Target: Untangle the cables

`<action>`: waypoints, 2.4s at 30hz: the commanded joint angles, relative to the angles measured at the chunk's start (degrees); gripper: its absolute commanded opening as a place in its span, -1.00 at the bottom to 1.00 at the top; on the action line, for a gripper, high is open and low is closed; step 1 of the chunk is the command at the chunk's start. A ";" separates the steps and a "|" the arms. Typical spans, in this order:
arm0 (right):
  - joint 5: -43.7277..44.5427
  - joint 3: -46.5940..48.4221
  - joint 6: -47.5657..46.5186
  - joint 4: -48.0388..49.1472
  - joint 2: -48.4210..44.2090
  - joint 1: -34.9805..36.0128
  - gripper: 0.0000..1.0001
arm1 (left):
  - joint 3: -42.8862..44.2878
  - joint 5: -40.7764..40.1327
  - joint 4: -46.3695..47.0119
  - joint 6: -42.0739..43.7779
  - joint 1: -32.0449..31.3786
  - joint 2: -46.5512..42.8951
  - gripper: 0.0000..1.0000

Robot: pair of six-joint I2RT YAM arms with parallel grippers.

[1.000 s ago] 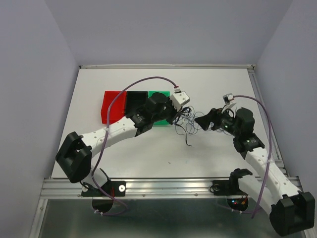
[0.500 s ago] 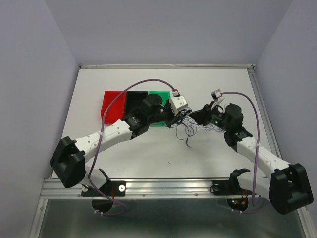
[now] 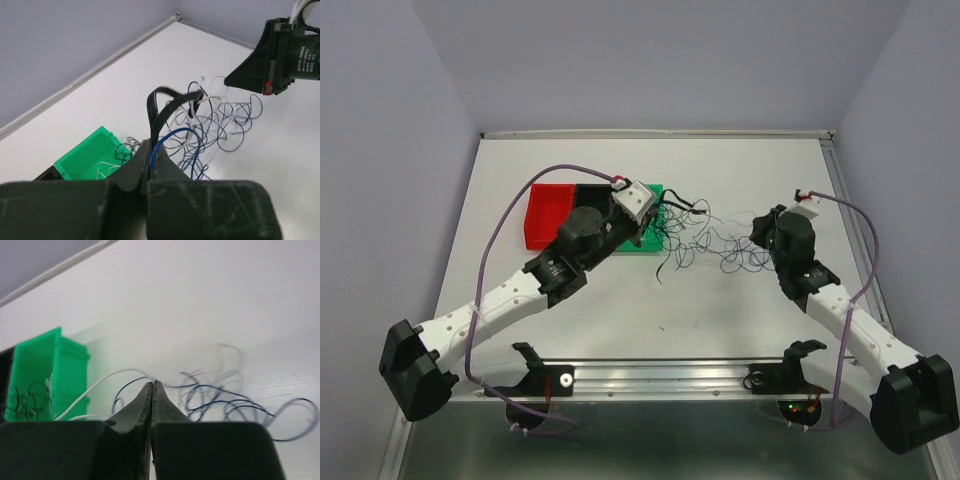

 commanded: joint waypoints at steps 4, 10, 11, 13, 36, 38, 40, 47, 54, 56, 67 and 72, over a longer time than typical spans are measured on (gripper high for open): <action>32.30 -0.83 10.81 -10.07 -10.04 -1.67 -0.99 | -1.22 -6.86 7.54 -0.69 0.19 -4.79 -1.00; 48.30 -4.08 19.96 -19.65 -23.31 -2.28 -0.99 | -1.57 -13.27 7.98 -0.95 0.28 -6.29 -1.00; 49.10 -4.95 19.44 -20.01 -25.24 -2.29 -0.99 | -1.66 -12.67 8.06 -1.04 0.19 -6.55 -1.00; 49.19 -5.23 18.47 -20.36 -27.62 -2.29 -0.99 | -2.36 -7.17 8.24 -0.95 0.19 -6.81 -1.00; -34.48 -3.20 -11.51 8.64 -7.16 -2.20 0.78 | 1.94 15.99 2.88 0.98 -0.69 3.64 -1.00; -31.34 -2.77 -9.40 8.47 -7.16 -2.20 0.78 | 2.56 14.94 2.88 1.07 -0.77 5.83 -1.00; -16.96 -0.76 -5.64 3.65 -7.42 -2.20 0.77 | 3.34 13.97 2.88 1.07 -0.77 8.72 -1.00; 32.29 0.67 10.47 -15.33 -9.79 -2.29 0.99 | 7.12 15.20 1.39 1.59 -1.56 19.10 -1.00; 53.12 1.62 17.05 -27.43 -5.85 -3.77 1.00 | 8.45 13.88 0.68 3.09 -1.74 24.38 -0.66; 50.97 2.68 17.50 -28.44 -2.95 -10.78 1.00 | 8.45 13.88 0.59 3.62 -1.74 25.35 -0.40; 53.07 4.79 27.87 -28.89 8.39 -21.79 1.00 | 9.85 13.44 -1.60 4.76 -1.74 28.08 0.03; 48.68 7.34 30.24 -29.59 14.28 -27.76 1.00 | 10.91 16.59 -3.18 4.76 -1.83 27.90 0.09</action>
